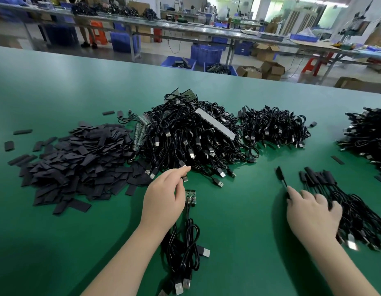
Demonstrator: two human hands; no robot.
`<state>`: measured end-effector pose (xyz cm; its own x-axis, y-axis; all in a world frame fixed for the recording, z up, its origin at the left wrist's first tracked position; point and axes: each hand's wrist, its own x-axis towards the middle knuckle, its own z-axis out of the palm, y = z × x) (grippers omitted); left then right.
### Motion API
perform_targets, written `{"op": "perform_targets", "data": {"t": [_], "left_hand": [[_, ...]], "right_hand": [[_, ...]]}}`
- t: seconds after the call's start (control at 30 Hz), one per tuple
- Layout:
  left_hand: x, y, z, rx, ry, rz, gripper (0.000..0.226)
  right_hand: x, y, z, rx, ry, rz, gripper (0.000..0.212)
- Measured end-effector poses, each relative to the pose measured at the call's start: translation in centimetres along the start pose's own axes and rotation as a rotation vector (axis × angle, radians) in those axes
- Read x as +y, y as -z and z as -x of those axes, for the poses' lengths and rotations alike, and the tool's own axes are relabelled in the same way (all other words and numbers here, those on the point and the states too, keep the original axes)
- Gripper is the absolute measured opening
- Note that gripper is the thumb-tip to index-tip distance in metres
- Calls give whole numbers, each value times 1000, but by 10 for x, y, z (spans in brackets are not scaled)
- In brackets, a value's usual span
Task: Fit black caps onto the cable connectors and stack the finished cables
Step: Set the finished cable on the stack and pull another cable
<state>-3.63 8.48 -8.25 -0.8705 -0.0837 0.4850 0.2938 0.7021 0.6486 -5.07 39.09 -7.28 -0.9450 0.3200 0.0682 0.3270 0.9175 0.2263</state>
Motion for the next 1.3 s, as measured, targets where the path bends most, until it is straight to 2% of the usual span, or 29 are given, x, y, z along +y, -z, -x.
{"op": "perform_targets", "data": {"t": [0.1, 0.17, 0.23, 0.3, 0.37, 0.4, 0.47, 0.53, 0.67, 0.73, 0.8, 0.87, 0.93, 1.03, 1.1, 1.3], "left_hand": [[-3, 1, -1, 14, 81, -36, 39], [-6, 1, -1, -12, 128, -79, 37], [-9, 0, -2, -66, 152, -153, 34], [-12, -1, -2, -140, 171, -237, 30], [-13, -4, -1, -203, 181, -317, 29], [-14, -5, -1, -221, 181, -346, 30], [-15, -6, -1, -229, 172, -367, 29], [-15, -5, -1, -219, 156, -361, 26], [-17, -4, 0, -222, 154, -350, 21], [-17, -4, -1, -217, 154, -331, 20], [-16, -4, -1, -204, 159, -254, 23], [-14, -3, -3, -210, 232, -29, 29], [-11, -1, -5, -227, 308, 246, 31], [-7, 1, -6, -225, 343, 487, 36], [-5, 2, -6, -220, 357, 549, 39], [-4, 4, -6, -273, 370, 597, 47]], "right_hand": [[20, -7, -10, -47, -96, 35, 58], [26, -4, -15, -94, -145, 70, 57], [20, 4, -14, -72, -139, 61, 54], [4, 15, -6, 78, -42, -89, 52], [-23, 26, 12, 233, 156, -312, 45], [-42, 32, 24, 226, 262, -395, 41], [-82, 37, 42, 56, 430, -482, 44], [-118, 36, 51, -142, 508, -494, 56], [-153, 34, 47, -134, 546, -476, 60], [-157, 32, 44, -162, 539, -560, 57], [-155, 31, 47, -152, 526, -711, 46], [-150, 29, 50, -102, 509, -933, 32], [-143, 26, 52, -75, 466, -1184, 29], [-136, 27, 54, -97, 389, -1464, 21], [-137, 27, 54, -154, 334, -1574, 19], [-138, 28, 55, -200, 278, -1663, 20]]}}
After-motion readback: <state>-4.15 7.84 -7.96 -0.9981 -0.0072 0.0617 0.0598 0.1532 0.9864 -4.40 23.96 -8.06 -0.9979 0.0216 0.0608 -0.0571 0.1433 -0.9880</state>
